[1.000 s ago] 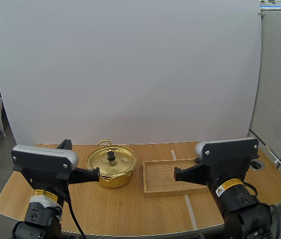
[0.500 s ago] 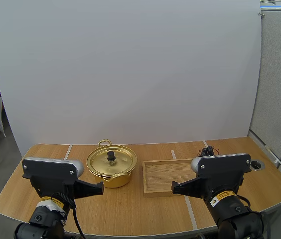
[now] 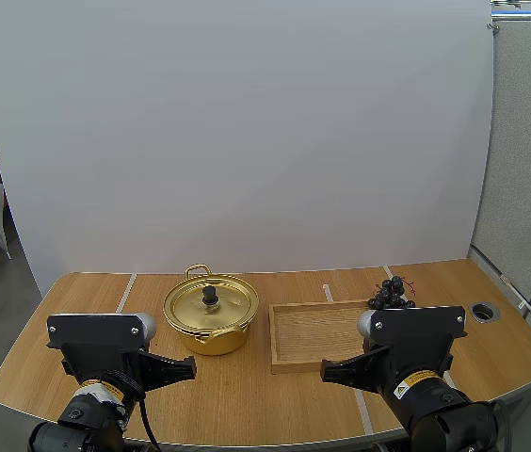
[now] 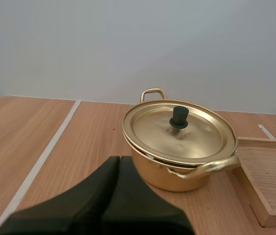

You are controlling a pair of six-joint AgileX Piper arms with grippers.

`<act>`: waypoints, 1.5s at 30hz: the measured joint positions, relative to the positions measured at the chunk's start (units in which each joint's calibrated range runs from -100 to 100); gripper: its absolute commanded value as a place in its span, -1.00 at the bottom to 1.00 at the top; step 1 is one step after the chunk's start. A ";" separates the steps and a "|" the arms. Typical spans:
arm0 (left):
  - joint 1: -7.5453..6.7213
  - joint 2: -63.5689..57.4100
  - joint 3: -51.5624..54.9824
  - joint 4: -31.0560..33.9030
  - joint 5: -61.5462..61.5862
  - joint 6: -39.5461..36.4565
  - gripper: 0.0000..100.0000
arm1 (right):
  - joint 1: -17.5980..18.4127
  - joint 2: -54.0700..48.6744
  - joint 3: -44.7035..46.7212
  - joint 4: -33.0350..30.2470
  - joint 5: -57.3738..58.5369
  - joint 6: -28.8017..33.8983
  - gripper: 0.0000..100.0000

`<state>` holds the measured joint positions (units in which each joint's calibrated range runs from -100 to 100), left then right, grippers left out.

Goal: Open the pot, put the pineapple inside, and close it

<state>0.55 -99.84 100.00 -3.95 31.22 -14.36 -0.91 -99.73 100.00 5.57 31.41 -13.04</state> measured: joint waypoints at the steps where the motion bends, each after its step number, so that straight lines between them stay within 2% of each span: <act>1: 0.00 0.00 0.00 0.00 0.00 0.00 -1.00 | -0.06 0.00 0.00 0.00 0.00 0.00 -1.00; 45: 0.00 0.00 -0.08 0.00 0.00 -0.21 -1.00 | 0.71 0.00 0.00 0.00 0.13 0.00 -1.00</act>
<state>0.55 -99.84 99.92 -3.95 31.22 -14.57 -0.20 -99.73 100.00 5.57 31.54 -13.04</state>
